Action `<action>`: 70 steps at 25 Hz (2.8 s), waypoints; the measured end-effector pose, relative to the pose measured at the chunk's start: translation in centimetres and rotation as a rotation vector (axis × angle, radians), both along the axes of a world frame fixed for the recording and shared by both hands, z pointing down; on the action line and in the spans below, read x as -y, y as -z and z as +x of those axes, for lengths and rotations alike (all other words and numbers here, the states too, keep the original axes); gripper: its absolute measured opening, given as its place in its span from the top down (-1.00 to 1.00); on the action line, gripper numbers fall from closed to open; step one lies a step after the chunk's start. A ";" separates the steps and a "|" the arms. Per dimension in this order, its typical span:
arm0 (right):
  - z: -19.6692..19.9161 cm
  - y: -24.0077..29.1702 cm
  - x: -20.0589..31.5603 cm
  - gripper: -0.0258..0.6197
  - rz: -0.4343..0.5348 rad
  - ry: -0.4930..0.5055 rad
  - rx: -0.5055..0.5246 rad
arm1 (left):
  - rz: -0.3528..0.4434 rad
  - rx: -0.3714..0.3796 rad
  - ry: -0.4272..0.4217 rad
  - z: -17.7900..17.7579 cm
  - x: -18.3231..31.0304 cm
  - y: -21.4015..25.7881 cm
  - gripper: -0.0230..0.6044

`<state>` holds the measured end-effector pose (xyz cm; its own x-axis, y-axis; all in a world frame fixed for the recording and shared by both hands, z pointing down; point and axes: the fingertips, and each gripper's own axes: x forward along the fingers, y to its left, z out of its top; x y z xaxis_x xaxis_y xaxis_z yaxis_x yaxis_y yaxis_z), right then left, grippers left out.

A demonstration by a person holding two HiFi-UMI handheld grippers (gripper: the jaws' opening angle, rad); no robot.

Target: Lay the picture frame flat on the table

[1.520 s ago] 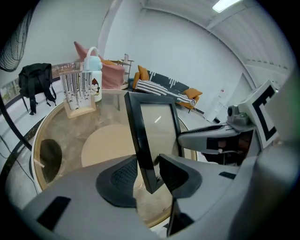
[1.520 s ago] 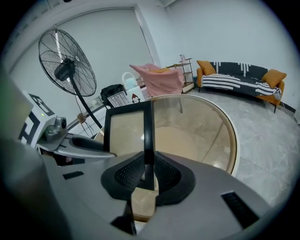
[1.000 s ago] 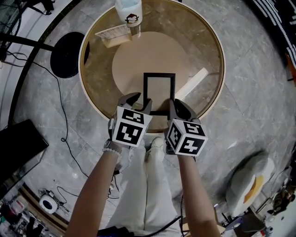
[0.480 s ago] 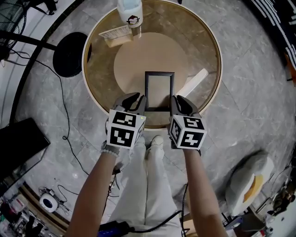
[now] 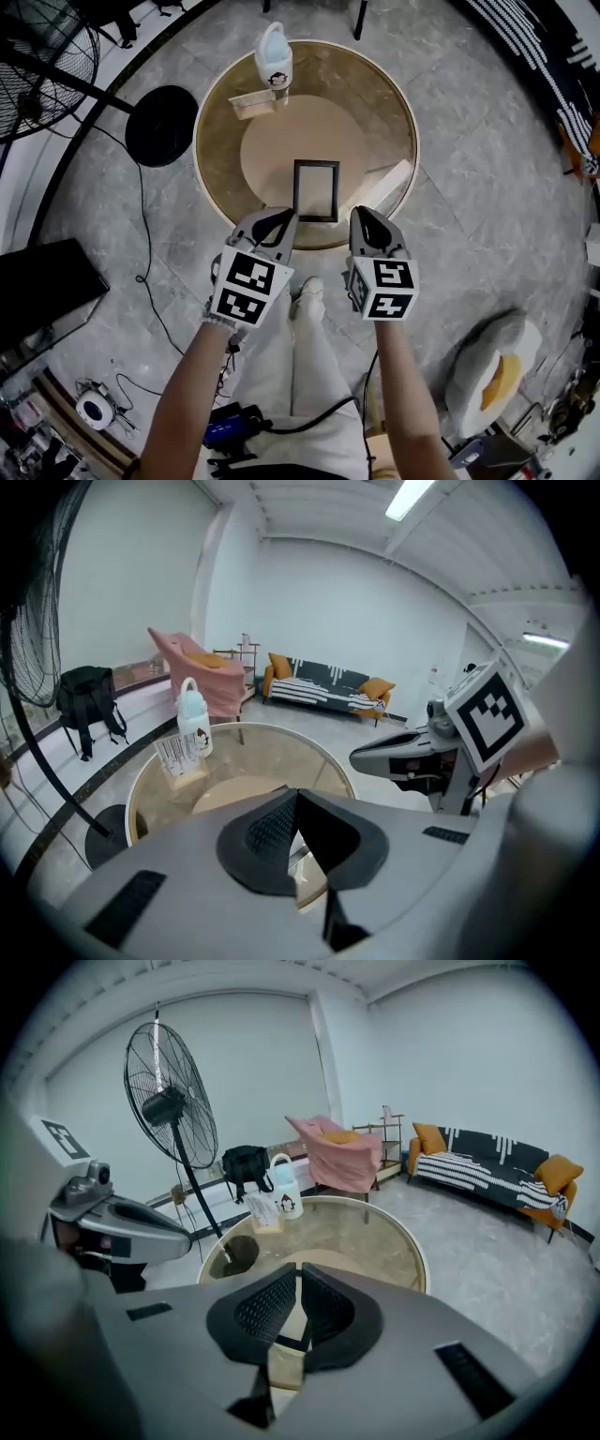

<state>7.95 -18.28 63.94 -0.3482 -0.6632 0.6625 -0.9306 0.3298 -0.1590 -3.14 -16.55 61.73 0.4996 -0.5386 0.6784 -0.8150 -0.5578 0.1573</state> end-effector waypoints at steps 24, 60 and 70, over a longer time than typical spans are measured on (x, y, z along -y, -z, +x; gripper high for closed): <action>0.7 27.9 -4.1 0.79 0.370 -0.023 0.043 | 0.322 -0.053 0.000 -2.1 -3.3 25.9 0.87; -1.1 36.9 -9.1 0.81 0.533 0.063 0.072 | 0.455 -0.102 0.028 -3.5 -8.0 34.0 0.87; -1.5 37.3 -9.1 0.81 0.535 0.068 0.065 | 0.460 -0.109 0.010 -3.2 -7.9 34.2 0.87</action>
